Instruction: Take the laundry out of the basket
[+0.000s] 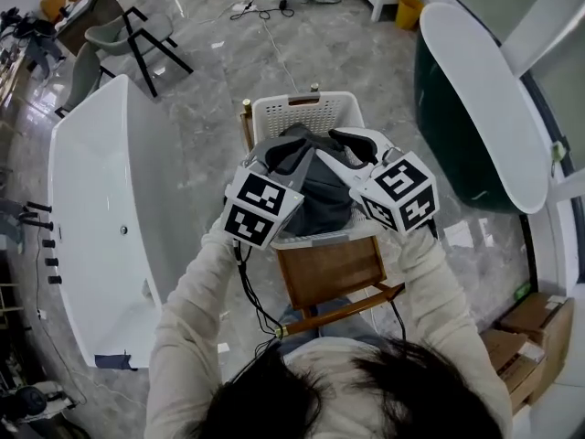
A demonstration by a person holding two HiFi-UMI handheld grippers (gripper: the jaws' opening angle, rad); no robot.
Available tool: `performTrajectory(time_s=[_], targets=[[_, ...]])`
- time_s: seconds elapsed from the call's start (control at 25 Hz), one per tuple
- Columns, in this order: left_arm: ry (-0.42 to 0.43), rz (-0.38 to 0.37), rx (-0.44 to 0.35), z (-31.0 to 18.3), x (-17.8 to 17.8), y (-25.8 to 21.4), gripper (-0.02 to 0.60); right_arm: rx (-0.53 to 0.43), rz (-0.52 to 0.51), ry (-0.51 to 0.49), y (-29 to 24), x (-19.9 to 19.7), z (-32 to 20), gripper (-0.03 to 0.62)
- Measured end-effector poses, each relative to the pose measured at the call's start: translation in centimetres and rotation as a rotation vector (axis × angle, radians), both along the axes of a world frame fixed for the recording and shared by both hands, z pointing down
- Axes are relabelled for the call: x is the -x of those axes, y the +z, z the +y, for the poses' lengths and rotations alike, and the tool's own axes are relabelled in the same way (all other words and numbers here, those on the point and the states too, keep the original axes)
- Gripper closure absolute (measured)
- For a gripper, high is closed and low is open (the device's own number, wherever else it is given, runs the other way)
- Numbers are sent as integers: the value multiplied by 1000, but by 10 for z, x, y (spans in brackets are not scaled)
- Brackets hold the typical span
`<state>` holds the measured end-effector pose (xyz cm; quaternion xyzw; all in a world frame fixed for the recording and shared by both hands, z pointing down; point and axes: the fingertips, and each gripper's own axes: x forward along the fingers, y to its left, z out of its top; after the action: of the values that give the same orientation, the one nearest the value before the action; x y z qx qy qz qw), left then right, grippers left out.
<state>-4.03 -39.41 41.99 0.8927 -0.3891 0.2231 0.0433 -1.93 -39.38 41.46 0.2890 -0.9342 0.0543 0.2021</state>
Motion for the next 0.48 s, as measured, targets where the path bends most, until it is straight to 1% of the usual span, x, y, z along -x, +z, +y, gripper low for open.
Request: performTrajectory(time_s=[0.12,0.2,0.32,0.48], targets=[[15,-69,37,-13,-4,27,535,49,45,-1,31,-3,-13,431],[16,-93,59,-19,-7,41,534,76,62,8,46,-5,-19,431],[10,-96,94,-28,-9,60,534,108,79,16,65,-8,-27,428],[-12,-64,144,-34,-11,76,534,138,96,23,81,-11,-31,431]])
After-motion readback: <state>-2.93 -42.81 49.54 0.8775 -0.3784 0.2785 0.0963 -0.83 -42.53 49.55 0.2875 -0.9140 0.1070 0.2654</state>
